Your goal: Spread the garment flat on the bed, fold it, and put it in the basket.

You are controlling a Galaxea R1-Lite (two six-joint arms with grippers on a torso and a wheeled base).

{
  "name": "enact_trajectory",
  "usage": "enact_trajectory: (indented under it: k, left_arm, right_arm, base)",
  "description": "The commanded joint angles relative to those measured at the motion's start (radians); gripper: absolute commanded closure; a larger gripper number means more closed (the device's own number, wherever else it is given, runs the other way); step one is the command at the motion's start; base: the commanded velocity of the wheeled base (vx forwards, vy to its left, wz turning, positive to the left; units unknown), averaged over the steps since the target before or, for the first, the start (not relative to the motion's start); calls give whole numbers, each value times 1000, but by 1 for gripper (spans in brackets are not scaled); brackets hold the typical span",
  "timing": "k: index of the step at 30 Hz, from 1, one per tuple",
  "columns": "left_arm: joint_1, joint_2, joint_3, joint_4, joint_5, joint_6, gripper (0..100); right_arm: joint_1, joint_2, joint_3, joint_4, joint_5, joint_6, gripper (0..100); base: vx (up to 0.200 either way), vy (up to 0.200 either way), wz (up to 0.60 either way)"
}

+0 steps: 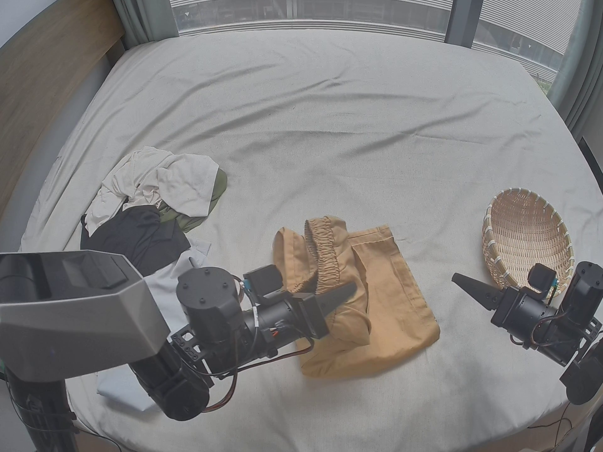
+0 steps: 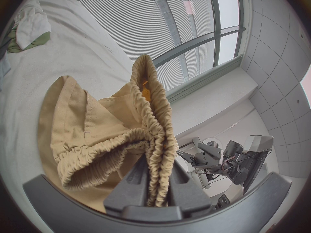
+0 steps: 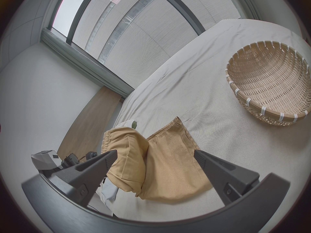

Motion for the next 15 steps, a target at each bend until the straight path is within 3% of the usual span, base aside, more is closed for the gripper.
enact_trajectory:
  k: [1, 12, 13, 15]
  left_arm:
    - [-27, 73, -51, -1, 4, 9, 100]
    - [-35, 114, -66, 1, -4, 12, 100]
    - [-35, 119, -77, 1, -3, 12, 0]
    - [-32, 121, -88, 2, -3, 12, 0]
  right_arm:
    - [1, -12, 0, 1, 1, 3, 0]
    - [-1, -12, 0, 1, 1, 3, 0]
    - [-2, -12, -2, 1, 1, 3, 0]
    - [-2, -11, -3, 1, 1, 5, 0]
  base:
    - [0, 0, 0]
    - [0, 0, 0]
    - [0, 0, 0]
    - [0, 0, 0]
